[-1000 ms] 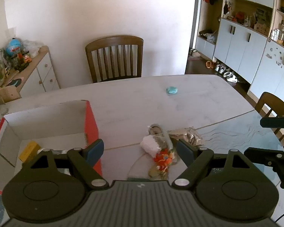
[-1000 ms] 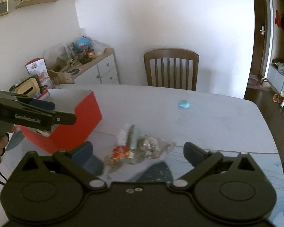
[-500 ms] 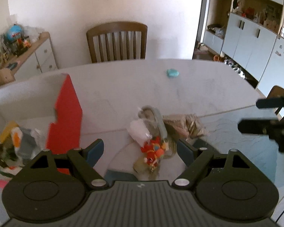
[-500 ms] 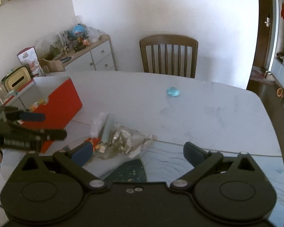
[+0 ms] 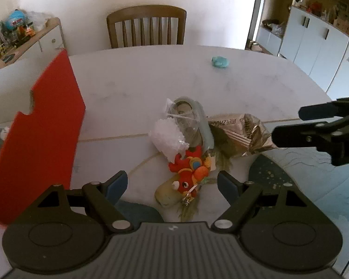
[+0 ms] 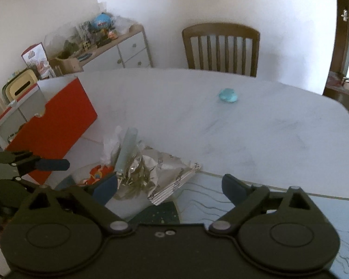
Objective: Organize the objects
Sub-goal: 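Grasp the red plush toy with the left tool while the right tool grasps the silver snack bag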
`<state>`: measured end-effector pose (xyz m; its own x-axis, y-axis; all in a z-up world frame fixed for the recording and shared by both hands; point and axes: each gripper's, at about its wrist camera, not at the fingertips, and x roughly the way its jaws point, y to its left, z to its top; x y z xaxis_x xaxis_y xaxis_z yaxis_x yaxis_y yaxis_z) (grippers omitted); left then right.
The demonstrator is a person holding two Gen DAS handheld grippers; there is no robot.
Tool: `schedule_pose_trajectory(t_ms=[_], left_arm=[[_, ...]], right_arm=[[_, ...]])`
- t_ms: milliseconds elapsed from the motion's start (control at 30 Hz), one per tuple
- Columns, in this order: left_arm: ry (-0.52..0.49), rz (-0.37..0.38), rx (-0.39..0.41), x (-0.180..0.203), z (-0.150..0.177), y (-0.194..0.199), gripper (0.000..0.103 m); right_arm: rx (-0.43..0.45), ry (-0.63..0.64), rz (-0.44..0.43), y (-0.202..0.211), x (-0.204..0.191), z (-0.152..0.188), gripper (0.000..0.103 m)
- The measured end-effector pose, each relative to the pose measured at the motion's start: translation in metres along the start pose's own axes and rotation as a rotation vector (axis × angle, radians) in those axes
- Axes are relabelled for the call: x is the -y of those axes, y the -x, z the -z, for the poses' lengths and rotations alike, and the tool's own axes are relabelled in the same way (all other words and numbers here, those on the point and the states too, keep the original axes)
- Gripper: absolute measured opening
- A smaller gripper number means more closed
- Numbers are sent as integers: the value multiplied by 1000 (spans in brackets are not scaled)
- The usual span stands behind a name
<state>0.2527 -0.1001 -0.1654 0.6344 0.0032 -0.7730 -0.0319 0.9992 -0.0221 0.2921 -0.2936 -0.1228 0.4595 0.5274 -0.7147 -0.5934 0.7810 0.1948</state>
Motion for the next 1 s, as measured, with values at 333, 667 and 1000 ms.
schedule_pose_trajectory(t_ms=[333, 667, 1000], left_arm=[[-4, 48, 0, 0, -1, -9, 79], [24, 89, -20, -2, 1, -11, 56], [29, 85, -25, -2, 1, -13, 52]], right_arm=[[-31, 40, -52, -34, 0, -7, 81], [-52, 89, -121, -45, -9, -11, 62], [-92, 255, -186, -34, 7, -20, 72]])
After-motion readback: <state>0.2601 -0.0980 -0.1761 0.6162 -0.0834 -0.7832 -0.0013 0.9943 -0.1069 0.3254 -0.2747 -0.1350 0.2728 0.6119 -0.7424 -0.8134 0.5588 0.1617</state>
